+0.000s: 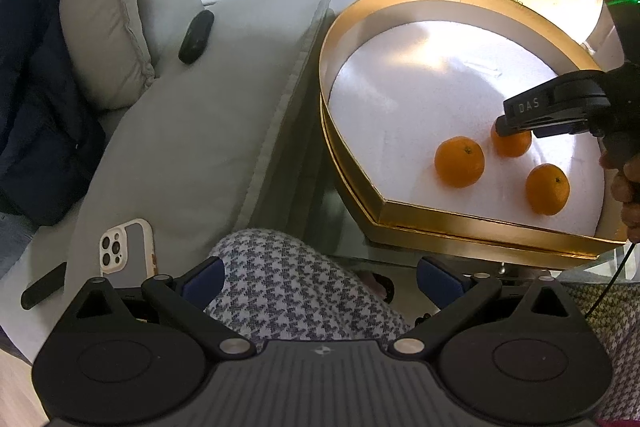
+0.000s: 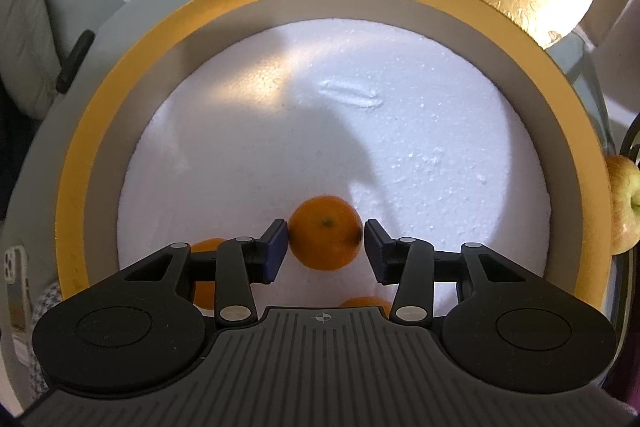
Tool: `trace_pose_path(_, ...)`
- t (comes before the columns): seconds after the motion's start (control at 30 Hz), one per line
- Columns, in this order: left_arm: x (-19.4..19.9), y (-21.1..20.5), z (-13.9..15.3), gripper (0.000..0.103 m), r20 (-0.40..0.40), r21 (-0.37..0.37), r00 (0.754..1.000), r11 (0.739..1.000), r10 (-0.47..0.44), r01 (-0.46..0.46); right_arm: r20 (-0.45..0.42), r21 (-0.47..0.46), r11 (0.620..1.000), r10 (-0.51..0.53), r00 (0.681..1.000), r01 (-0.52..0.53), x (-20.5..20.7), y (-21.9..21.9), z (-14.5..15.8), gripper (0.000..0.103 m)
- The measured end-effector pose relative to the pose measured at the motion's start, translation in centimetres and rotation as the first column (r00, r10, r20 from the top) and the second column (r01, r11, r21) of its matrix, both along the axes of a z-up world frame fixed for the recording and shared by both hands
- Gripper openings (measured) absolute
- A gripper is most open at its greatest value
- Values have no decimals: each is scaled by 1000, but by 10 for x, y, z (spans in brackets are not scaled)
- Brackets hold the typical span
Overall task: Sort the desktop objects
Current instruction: 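Lower the mandarin beside the other two and open the right gripper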
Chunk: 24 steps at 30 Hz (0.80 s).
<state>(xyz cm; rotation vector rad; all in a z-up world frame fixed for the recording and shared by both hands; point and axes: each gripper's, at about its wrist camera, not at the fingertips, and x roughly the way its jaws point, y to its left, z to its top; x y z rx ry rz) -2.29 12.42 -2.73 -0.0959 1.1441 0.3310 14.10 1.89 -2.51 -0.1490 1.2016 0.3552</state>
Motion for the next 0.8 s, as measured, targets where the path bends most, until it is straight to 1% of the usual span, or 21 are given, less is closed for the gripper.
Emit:
trace_pose_path(0.17,-5,-7,7,102,17,15,1000,1000,-14,14,21,23,1000,1,1000,-2,-6,-7,15,48)
trace_pose_path(0.33,-11,-16,15,102,35,31,999,999,-39,38,49,56,998,-8,999,5,-20,-23,37,49)
trace_pose_path(0.5,-16,-24,22,102,48,49,997,997,-65,62,87,113,993,-41,995,31,-45,-50,62,57)
trace_pose_path(0.6,-18,-30,25,102,55,60,995,995,-85,81,95,157,986,-63,993,47,-65,-70,75,61)
trace_pose_path(0.8,-18,-47,28,102,60,79,989,989,-133,128,76,228,966,-143,987,122,-100,-109,84,62)
